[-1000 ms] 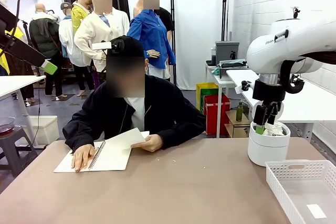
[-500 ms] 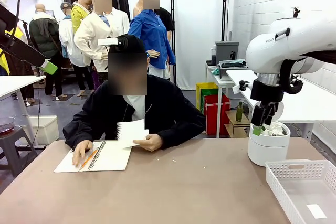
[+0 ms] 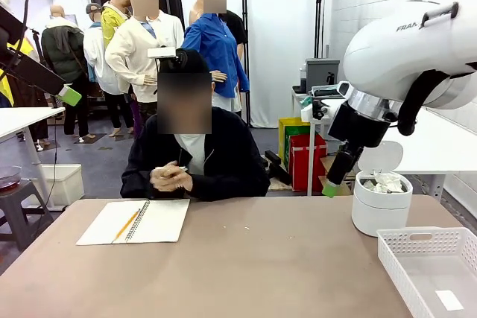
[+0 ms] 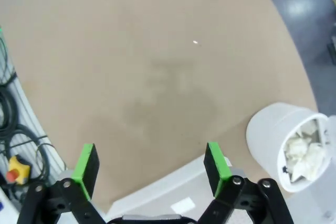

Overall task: Sort the paper based on its condition.
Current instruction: If a person hands you a paper, place it in the Organizing basket , and if it's crumpled, put it in the Trash can.

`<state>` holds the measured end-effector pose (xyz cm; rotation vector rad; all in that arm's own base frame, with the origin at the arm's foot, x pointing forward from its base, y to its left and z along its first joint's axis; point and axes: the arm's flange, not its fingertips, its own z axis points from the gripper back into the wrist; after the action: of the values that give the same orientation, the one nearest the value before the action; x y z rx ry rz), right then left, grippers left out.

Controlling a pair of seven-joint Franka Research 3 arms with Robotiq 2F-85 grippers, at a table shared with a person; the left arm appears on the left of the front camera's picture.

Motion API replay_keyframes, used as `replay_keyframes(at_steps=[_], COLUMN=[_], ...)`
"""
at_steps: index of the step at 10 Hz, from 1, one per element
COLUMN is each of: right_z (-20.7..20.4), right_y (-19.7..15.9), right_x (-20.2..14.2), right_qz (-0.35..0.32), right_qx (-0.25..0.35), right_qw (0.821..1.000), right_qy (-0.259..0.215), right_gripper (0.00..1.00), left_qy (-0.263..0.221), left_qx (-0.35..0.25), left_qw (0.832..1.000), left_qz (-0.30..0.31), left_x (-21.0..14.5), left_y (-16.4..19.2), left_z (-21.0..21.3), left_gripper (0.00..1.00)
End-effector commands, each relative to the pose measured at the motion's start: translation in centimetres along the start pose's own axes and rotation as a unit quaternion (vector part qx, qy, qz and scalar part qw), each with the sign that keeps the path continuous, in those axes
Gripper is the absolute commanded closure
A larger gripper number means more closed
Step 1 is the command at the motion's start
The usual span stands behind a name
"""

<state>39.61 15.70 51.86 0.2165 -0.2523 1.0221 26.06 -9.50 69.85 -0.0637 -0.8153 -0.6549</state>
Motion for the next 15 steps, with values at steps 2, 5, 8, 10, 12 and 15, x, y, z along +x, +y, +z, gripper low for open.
replay_keyframes(at_steps=[2,5,8,10,12,15], right_z=[0.3,2.3,4.5,5.1,6.8,8.1], right_y=[1.5,2.8,4.1,4.2,4.7,4.4], right_x=[1.1,3.7,5.7,6.9,9.1,12.5], right_qz=[0.044,0.055,0.059,0.061,0.104,0.13], right_qx=[0.017,0.031,0.039,0.039,-0.014,-0.017], right_qw=[0.997,0.996,0.994,0.991,0.982,0.973], right_qy=[-0.055,-0.069,-0.088,-0.112,-0.159,-0.189], right_gripper=[0.0,0.0,0.0,0.0,0.0,0.0], left_qy=[0.0,0.0,0.0,0.0,0.0,0.0], left_qx=[0.001,0.001,0.001,0.001,0.001,0.001], left_qw=[1.0,1.0,1.0,1.0,1.0,1.0], left_qz=[0.001,0.001,0.001,0.001,0.001,0.001], left_x=[0.0,0.0,0.0,0.0,0.0,0.0], left_y=[0.0,0.0,0.0,0.0,0.0,0.0], left_z=[0.1,0.1,0.1,0.1,0.1,0.1], left_gripper=[0.0,0.0,0.0,0.0,0.0,0.0])
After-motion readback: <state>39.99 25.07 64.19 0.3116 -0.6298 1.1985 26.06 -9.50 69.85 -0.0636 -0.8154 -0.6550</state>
